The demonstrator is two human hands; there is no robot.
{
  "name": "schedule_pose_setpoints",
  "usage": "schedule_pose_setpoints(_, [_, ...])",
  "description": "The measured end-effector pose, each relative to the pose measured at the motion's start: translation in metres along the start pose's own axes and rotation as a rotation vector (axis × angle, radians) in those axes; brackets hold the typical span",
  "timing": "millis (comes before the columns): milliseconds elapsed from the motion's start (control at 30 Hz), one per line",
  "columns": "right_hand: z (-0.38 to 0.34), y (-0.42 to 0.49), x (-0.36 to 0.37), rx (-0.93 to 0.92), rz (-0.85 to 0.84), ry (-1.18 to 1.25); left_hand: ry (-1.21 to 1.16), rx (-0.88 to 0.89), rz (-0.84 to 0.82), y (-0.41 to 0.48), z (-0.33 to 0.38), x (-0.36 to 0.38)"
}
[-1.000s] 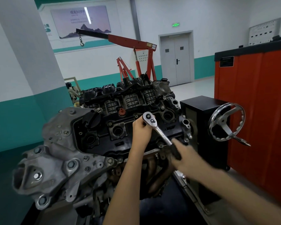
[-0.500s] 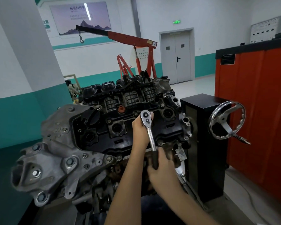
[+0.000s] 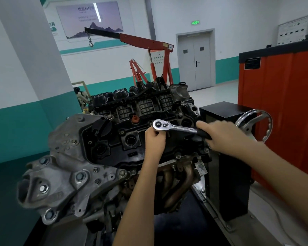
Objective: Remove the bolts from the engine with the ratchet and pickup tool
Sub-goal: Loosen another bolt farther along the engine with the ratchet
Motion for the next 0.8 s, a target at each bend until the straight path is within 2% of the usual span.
schedule_pose_setpoints(67, [-0.017, -0.032, 0.018, 0.147, -0.016, 0.217, -0.015, 0.006, 0.003, -0.002, -0.002, 0.004])
schedule_pose_setpoints(200, [-0.085, -0.067, 0.051, 0.423, 0.02, 0.895, -0.028, 0.004, -0.014, -0.003, 0.0, 0.011])
schedule_pose_setpoints(300, [-0.13, -0.066, 0.068, 0.554, 0.049, 1.094, -0.073, -0.058, 0.038, 0.001, -0.005, 0.01])
schedule_pose_setpoints(400, [-0.11, -0.063, 0.065, 0.497, -0.002, 1.006, -0.032, -0.057, 0.024, 0.006, -0.006, 0.006])
schedule_pose_setpoints(467, [-0.068, -0.057, 0.051, 0.347, -0.078, 0.833, 0.026, -0.004, -0.028, 0.008, -0.003, 0.006])
schedule_pose_setpoints(567, [-0.004, -0.025, 0.019, 0.101, -0.139, 0.393, 0.081, 0.051, -0.074, 0.01, 0.004, 0.008])
schedule_pose_setpoints(633, [0.012, 0.002, 0.0, -0.045, -0.095, 0.099, 0.071, 0.046, -0.054, 0.008, 0.003, 0.006])
schedule_pose_setpoints(667, [0.012, 0.01, -0.006, -0.075, -0.062, 0.048, 0.059, 0.036, -0.037, 0.006, 0.003, 0.004])
schedule_pose_setpoints(733, [0.006, 0.003, -0.002, -0.02, -0.03, 0.034, 0.033, 0.025, -0.011, 0.002, 0.001, 0.002])
schedule_pose_setpoints(800, [-0.009, -0.026, 0.019, 0.136, -0.009, 0.198, 0.006, 0.008, 0.002, -0.001, 0.0, 0.004])
Point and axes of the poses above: each hand's wrist, its own y-axis towards the middle knuckle, its own x-axis out of the palm, z = x × y, the point moved 5 cm from there along y, towards the middle knuckle, and after that the axes turned 5 degrees about z, right-handed, at the moved point
